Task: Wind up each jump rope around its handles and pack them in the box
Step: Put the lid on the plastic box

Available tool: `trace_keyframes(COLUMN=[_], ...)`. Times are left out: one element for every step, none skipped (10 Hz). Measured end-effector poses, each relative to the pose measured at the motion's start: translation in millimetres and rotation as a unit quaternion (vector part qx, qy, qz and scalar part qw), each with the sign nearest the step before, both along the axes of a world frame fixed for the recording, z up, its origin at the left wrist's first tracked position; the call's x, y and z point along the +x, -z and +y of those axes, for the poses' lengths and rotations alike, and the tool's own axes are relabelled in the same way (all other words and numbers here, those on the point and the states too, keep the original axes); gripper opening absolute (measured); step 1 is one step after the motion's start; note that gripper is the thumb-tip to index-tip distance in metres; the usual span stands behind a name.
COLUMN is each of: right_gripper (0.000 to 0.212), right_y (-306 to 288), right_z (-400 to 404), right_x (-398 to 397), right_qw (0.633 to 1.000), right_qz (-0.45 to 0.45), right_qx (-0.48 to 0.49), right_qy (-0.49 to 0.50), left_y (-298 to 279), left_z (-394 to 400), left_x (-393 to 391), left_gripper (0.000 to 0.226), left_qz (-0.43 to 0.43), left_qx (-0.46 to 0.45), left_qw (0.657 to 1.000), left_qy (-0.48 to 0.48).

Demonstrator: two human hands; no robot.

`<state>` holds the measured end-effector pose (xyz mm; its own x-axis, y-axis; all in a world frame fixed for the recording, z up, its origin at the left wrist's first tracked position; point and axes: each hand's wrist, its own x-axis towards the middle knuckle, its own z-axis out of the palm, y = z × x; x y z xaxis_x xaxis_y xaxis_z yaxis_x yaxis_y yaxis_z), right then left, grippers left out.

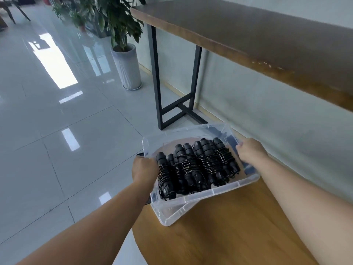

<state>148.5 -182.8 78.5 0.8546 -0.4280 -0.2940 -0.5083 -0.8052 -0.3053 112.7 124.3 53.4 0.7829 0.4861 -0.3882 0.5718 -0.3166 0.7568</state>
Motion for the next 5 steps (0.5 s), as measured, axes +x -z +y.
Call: trace_keyframes(right_gripper=[0.026, 0.028, 0.029, 0.030, 0.027], right_y=[-14, -26, -30, -36, -39], right_z=[-17, -34, -51, -70, -84], right_x=[-29, -71, -118, -169, -222], right_qw=[0.998, 0.995, 0.987, 0.972, 0.949], right_qz=[0.001, -0.008, -0.018, -0.011, -0.002], right_qx=[0.013, 0.018, 0.037, 0.048, 0.060], right_qy=[0.055, 0.102, 0.156, 0.231, 0.311], left_y=[-18, -25, -38, -46, -54], left_z=[-13, -30, -53, -92, -125], left_x=[3, 7, 11, 7, -8], left_gripper=[0.028, 0.019, 0.027, 0.032, 0.060], left_qz=[-0.014, -0.010, -0.007, 0.011, -0.008], left_qx=[0.001, 0.015, 0.001, -0.019, -0.056], left_qw=[0.998, 0.991, 0.983, 0.969, 0.938], left_qy=[0.053, 0.132, 0.182, 0.245, 0.342])
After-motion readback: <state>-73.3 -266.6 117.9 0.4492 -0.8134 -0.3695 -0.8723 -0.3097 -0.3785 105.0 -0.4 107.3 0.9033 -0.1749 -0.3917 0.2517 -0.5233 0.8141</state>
